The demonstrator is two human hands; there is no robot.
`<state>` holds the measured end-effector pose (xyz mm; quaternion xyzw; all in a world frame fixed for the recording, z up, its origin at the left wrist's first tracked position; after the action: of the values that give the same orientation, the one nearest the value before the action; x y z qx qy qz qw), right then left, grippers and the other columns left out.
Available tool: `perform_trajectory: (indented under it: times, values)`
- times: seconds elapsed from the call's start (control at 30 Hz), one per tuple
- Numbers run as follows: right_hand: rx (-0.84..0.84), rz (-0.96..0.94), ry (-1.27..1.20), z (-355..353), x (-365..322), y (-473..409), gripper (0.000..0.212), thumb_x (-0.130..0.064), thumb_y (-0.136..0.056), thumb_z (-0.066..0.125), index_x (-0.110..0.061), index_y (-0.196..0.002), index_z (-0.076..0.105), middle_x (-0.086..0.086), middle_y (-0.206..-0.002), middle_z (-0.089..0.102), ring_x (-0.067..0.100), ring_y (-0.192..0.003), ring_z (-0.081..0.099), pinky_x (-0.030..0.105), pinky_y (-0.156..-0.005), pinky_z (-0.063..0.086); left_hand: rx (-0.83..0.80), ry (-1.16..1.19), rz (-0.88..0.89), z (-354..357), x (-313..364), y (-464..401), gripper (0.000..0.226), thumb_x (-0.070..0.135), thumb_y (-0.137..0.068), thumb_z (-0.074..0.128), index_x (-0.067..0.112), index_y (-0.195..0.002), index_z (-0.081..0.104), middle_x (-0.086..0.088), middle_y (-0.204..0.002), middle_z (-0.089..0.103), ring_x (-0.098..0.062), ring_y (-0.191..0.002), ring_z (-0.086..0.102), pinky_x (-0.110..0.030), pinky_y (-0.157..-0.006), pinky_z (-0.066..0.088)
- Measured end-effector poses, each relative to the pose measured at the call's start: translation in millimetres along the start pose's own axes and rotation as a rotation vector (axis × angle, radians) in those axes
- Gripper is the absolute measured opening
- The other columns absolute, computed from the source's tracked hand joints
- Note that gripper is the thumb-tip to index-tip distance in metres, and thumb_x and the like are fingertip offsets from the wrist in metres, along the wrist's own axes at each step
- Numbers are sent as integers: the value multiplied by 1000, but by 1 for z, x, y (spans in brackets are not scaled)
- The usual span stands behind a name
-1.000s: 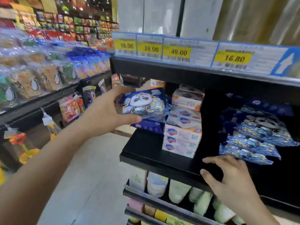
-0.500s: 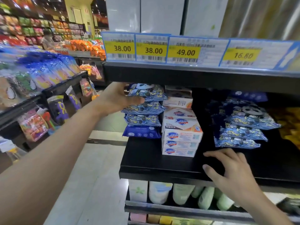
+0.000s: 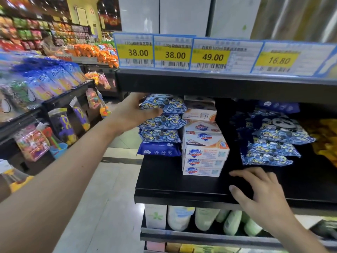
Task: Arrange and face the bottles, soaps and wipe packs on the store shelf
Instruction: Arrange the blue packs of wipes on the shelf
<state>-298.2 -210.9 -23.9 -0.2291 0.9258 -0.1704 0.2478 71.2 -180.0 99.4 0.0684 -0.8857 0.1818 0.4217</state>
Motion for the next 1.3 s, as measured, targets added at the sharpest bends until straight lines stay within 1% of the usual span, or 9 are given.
perform_trajectory:
  times: [0.1,0.23,0.33,0.43,0.5,0.67,0.83,1.07,1.3]
  values:
    - [-4,2,4,0,0,0,53,-66,-76,45,-40,-112,73,-20,-105,52,19,-92,41,38,-81,36,22,19,-21,-1,-3,3,83,69,-64,85,30,-133,60,14,-129,67,-3,-116,64,-36,-103,53]
    - [0,-11,9,-1,-2,1,54,-66,-77,44,-39,-113,73,-20,-106,51,18,-93,40,39,-81,36,66,37,-13,2,-4,11,58,34,-85,82,30,-132,49,24,-117,54,22,-91,53,4,-66,40]
    - [-2,-13,6,-1,-1,1,53,-66,-77,44,-39,-113,73,-21,-106,50,17,-93,39,37,-81,35,76,58,26,3,0,20,59,28,-87,81,32,-137,50,17,-132,57,23,-104,55,0,-75,46]
    - [-21,-18,7,0,0,2,49,-66,-79,47,-41,-113,73,-21,-108,52,14,-92,36,36,-83,35,124,62,19,-5,5,38,78,41,-82,84,34,-148,45,16,-149,51,0,-138,45,-36,-115,43]
    - [-15,-19,-2,-1,1,3,39,-59,-82,59,-39,-112,73,-18,-109,55,14,-93,37,37,-82,35,188,76,27,-10,8,56,88,53,-75,83,39,-151,42,19,-153,48,-4,-144,40,-46,-121,36]
    - [-53,-34,-71,-1,1,3,27,-45,-85,75,-38,-112,73,-16,-111,59,17,-97,43,37,-85,37,374,134,64,1,11,130,72,30,-87,78,40,-150,44,18,-151,50,-6,-142,46,-42,-120,37]
    - [-26,-70,-350,-24,9,0,18,-33,-90,72,-35,-108,73,-22,-108,61,5,-109,54,25,-90,41,323,140,46,65,27,173,59,26,-88,72,39,-141,53,27,-143,56,-3,-137,51,-34,-113,40]
    - [214,-81,-442,-97,63,-2,12,-20,-89,75,-28,-95,69,-15,-100,56,6,-90,59,11,-74,42,188,128,54,182,87,178,45,20,-92,75,44,-128,62,27,-133,61,1,-129,54,-32,-105,45]
    - [166,-115,-271,-137,121,-46,55,-33,-85,78,-30,-136,58,2,-140,39,16,-124,45,28,-102,37,30,-86,81,278,118,143,37,28,-96,67,46,-128,61,33,-128,52,3,-129,48,-27,-106,43]
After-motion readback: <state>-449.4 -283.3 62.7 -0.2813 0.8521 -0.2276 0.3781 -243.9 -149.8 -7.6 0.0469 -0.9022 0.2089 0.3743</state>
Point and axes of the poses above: each hand's wrist, its own y-axis away from the middle knuckle, its own z-axis out of the palm, x = y × z, the point moved 10 cm from there along -y, towards the middle knuckle
